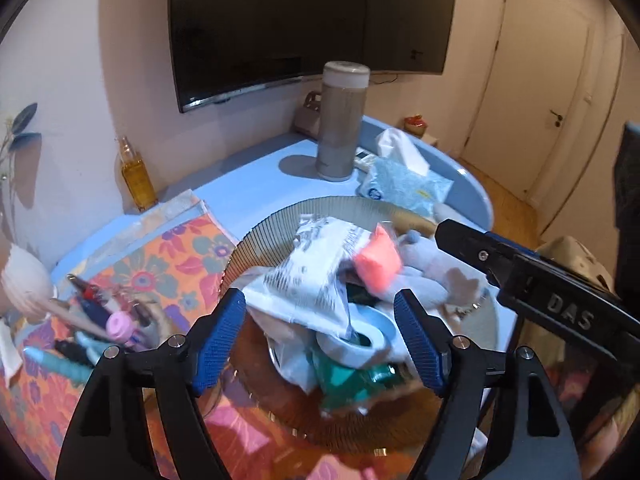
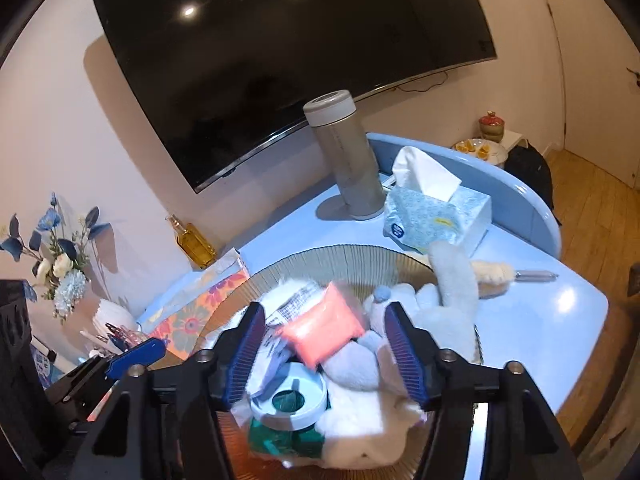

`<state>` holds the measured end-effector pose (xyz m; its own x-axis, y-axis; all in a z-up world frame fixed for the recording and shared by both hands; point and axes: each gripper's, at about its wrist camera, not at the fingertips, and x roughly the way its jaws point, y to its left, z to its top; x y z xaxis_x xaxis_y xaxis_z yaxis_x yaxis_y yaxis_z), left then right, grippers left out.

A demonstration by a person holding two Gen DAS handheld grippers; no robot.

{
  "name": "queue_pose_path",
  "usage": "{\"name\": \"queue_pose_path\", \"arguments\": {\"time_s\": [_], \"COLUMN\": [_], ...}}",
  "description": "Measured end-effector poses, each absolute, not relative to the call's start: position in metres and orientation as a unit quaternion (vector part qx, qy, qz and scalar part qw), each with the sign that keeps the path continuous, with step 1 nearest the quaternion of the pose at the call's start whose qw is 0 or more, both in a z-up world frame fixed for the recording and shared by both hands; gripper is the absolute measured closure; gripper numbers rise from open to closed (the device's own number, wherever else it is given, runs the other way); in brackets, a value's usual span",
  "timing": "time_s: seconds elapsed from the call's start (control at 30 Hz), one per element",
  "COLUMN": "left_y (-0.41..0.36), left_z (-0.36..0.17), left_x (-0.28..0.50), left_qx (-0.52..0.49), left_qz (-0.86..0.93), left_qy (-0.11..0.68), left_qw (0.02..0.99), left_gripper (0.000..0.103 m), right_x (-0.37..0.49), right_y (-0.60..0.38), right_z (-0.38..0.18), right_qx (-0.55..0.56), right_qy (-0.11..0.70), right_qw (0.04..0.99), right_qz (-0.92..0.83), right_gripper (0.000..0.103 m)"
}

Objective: Organize soft objects
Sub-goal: 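Carry white snack bag with left tool onto glass plate while right tool drops coral pouch there, then bring both open tools back over the floral table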

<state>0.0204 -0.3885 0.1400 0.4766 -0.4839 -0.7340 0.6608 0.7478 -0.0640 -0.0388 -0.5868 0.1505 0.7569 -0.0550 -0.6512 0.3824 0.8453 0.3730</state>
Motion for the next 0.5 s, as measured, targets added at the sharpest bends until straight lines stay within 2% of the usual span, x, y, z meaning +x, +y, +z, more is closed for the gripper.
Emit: {"name": "queue_pose_path", "arguments": {"time_s": [0.17, 0.4, 0.47, 0.5], "left_y": [-0.349, -0.242, -0.204, -0.181], "left_z": [0.177, 0.232, 0.252, 0.263], "left_x": [-0.008, -0.06, -0.077, -0.086], "left_qx": [0.145, 0.094, 0.086, 0.083], "left_qz": [-0.309, -0.224, -0.188, -0.16], "left_qy": [0.328, 0.28, 0.244, 0.226], "left_qw": [0.881, 0.929, 0.947, 0.958], "left_gripper": [0.027, 0.024, 0.019, 0.012], "right_x": [-0.05, -0.067, -0.073, -0.075], "right_y": [-0.573, -0.501, -0.469, -0.457], "right_z": [0.154, 0.171, 0.182, 0.186], "right_qx": [0.268, 0.241, 0.227, 0.219], "right_qy": [0.322, 0.306, 0.289, 0.283], "right_qw": [0.903, 0.92, 0.93, 0.934], "right_qz": [-0.099, -0.044, -0.008, 0.006], "right_gripper": [0.039, 0.039, 0.039, 0.039]}}
